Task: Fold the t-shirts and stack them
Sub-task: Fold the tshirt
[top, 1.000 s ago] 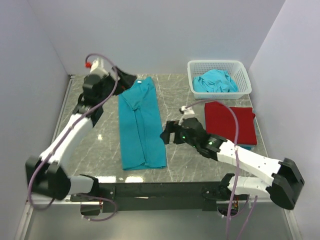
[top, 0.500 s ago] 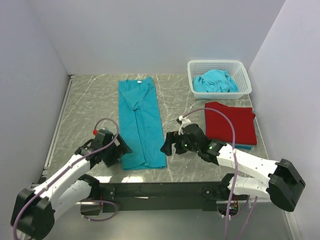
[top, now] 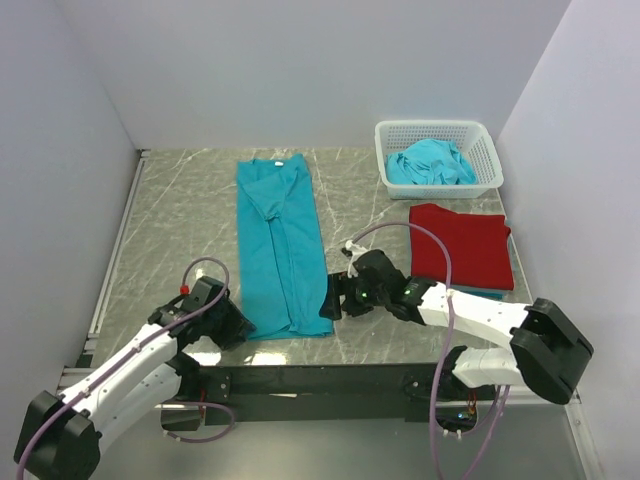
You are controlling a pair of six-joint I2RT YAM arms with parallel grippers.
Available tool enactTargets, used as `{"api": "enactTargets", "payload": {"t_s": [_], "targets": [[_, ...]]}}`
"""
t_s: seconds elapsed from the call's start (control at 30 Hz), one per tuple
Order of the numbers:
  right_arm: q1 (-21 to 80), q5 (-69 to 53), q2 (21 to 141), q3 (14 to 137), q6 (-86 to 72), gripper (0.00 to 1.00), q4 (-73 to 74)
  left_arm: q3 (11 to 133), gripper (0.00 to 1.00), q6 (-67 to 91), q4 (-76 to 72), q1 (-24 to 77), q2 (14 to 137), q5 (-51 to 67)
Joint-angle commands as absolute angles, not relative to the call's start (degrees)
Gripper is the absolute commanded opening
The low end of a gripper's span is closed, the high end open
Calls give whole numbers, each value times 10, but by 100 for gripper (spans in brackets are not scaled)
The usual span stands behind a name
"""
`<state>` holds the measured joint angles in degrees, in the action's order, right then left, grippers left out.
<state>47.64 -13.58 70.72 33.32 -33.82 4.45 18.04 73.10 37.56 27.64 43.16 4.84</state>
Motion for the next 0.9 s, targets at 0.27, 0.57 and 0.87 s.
{"api": "enactTargets", "payload": {"t_s": [0.27, 0.57, 0.87], "targets": [[497, -174, 758, 337, -354, 69, 25, 174, 12, 733, 355, 279, 458, 17], [559, -127, 816, 373, -355, 65, 56, 159, 0, 746, 351, 279, 421, 29], [584, -58, 859, 403, -377, 41, 92, 156, 1, 749, 350, 279, 414, 39]]}}
